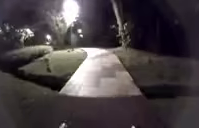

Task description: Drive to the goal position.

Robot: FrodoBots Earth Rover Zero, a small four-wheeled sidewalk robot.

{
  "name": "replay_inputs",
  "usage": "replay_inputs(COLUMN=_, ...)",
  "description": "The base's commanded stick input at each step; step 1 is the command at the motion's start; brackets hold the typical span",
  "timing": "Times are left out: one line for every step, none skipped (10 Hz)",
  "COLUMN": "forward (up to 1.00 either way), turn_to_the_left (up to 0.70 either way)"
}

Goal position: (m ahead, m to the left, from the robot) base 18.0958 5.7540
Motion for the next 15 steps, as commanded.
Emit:
replay_inputs(forward=0.45, turn_to_the_left=0.0)
replay_inputs(forward=0.45, turn_to_the_left=0.0)
replay_inputs(forward=0.45, turn_to_the_left=0.0)
replay_inputs(forward=0.45, turn_to_the_left=0.0)
replay_inputs(forward=0.45, turn_to_the_left=0.0)
replay_inputs(forward=0.45, turn_to_the_left=0.0)
replay_inputs(forward=0.45, turn_to_the_left=0.0)
replay_inputs(forward=0.45, turn_to_the_left=0.0)
replay_inputs(forward=0.45, turn_to_the_left=0.0)
replay_inputs(forward=0.45, turn_to_the_left=0.0)
replay_inputs(forward=0.45, turn_to_the_left=0.0)
replay_inputs(forward=0.45, turn_to_the_left=0.0)
replay_inputs(forward=0.45, turn_to_the_left=0.0)
replay_inputs(forward=0.45, turn_to_the_left=0.0)
replay_inputs(forward=0.45, turn_to_the_left=0.0)
